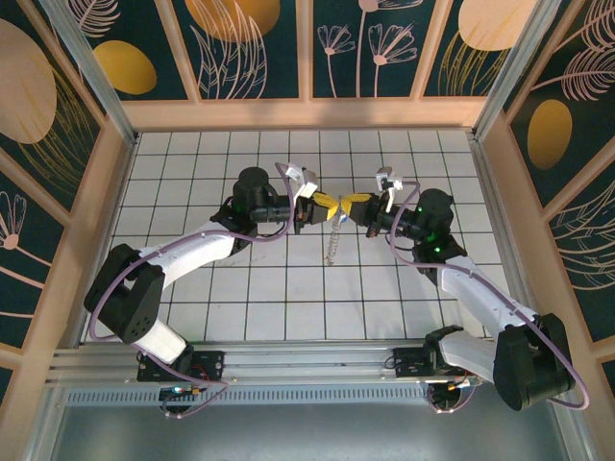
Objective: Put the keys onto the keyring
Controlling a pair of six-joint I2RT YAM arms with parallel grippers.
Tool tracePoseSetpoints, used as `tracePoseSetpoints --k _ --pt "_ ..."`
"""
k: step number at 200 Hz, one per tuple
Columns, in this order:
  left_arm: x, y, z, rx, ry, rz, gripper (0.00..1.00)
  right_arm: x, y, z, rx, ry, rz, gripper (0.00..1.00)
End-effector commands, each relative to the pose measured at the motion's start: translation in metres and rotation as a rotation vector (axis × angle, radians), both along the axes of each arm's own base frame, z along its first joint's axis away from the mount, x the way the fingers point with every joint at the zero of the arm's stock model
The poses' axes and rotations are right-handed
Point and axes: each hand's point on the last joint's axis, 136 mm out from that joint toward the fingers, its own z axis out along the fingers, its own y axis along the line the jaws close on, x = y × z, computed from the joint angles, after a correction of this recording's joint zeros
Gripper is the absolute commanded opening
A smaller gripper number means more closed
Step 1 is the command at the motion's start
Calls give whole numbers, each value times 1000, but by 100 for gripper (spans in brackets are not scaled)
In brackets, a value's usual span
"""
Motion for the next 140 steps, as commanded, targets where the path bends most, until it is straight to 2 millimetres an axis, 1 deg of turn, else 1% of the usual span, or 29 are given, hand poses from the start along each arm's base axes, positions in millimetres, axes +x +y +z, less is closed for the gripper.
tracePoseSetpoints --k 1,33,68,107,140 --pt "-11 -4 36 -70 -102 -47 0 8 -2 -8 -38 2 -43 0" --pt "-14 -3 40 -80 -112 -52 0 11 -9 -16 -41 22 -76 0" --pt "-15 -1 41 -85 -117 -45 0 14 -17 -19 -36 33 -102 0" --pt "-15 -1 41 -88 -120 -39 0 14 -19 -22 -36 44 -103 0" --pt "-14 0 44 -98 -129 -29 0 9 -14 -24 -22 62 -59 0"
